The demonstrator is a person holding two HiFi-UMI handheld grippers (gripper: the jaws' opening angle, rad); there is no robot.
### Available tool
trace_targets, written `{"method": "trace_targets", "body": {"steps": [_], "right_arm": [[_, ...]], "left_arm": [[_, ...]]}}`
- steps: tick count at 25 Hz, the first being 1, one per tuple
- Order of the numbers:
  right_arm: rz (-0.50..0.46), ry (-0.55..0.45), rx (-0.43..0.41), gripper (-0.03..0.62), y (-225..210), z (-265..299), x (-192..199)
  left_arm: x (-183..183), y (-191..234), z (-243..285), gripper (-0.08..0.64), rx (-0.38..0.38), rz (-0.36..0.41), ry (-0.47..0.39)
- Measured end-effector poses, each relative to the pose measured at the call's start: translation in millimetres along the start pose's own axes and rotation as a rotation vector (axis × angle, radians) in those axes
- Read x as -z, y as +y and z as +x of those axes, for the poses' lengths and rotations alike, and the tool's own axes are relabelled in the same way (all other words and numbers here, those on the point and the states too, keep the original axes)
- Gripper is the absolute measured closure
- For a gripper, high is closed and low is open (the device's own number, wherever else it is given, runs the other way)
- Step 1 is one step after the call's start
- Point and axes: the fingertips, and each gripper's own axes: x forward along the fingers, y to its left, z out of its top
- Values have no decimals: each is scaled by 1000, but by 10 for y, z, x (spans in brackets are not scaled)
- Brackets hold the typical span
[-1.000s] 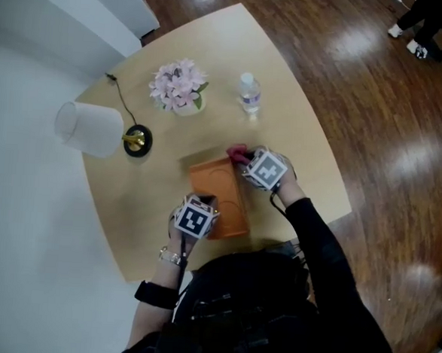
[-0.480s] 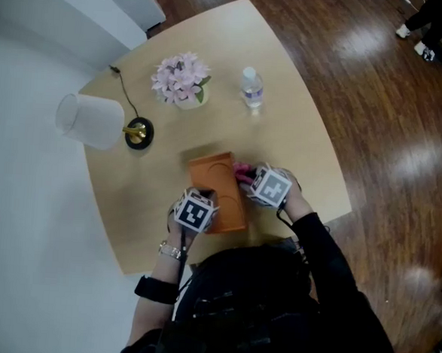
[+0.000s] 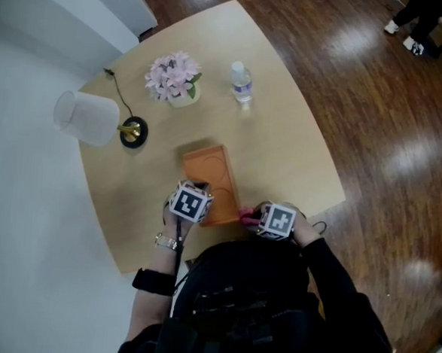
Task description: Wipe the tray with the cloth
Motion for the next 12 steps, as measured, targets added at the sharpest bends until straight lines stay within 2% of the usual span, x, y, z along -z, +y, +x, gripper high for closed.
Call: {"method": "trace_targets", "body": {"steps": [4, 6, 9, 12], "right_arm": [[4, 30, -20, 500, 73, 18, 118], [22, 19, 13, 502, -50, -78, 79], [80, -25, 113, 502, -429, -313, -91], [137, -71, 278, 502, -958, -531, -398]], "left_arm": [[4, -8, 2, 557, -2, -3, -4], [-4, -16, 5, 557, 2, -11, -11], [-2, -7, 8, 557, 1, -16, -9], [11, -6, 9, 557, 8, -26, -3]]}}
